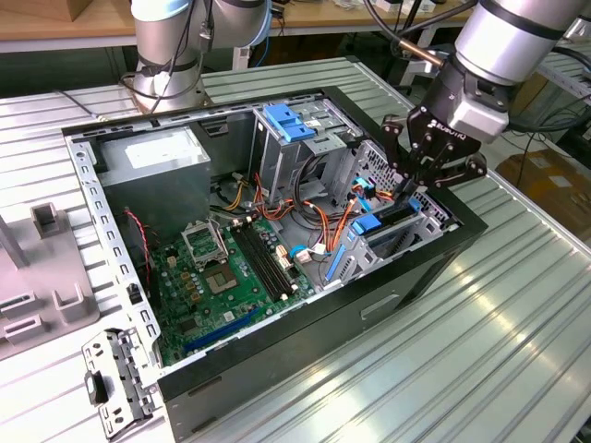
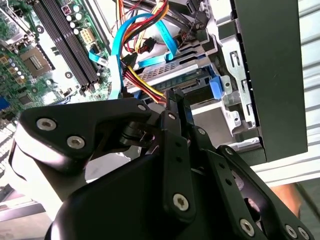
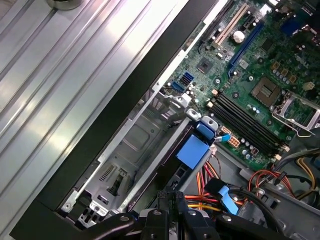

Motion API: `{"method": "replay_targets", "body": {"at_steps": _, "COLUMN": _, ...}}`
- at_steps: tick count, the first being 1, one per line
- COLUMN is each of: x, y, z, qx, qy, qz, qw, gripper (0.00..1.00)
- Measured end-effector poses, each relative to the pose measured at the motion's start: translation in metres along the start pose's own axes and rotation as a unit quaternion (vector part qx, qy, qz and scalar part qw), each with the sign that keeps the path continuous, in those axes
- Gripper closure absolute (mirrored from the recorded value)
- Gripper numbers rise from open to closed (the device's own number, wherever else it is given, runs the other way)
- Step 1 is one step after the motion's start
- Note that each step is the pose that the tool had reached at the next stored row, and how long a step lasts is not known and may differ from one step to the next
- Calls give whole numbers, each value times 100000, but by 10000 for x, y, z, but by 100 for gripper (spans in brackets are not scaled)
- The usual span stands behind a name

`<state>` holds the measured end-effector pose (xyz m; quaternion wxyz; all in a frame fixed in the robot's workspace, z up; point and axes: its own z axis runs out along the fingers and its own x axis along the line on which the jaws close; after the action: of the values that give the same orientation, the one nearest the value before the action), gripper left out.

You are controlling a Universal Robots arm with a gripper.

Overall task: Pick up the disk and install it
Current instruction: 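Insert the first disk wire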

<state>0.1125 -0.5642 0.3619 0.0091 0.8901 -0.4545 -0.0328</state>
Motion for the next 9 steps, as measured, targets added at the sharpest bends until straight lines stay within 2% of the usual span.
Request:
{"method": "replay_targets", "body": {"at_steps": 5, "x": 0, "y": 0, "z": 3, "qx": 96, "qy": -87, "qz": 1866, "qw": 99983, "gripper": 83}}
{"method": "replay_targets", "body": {"at_steps": 9, "x": 0, "y": 0, "z": 7, "qx": 181, "qy": -165, "qz": 3579, "qw": 99936, "gripper": 83}}
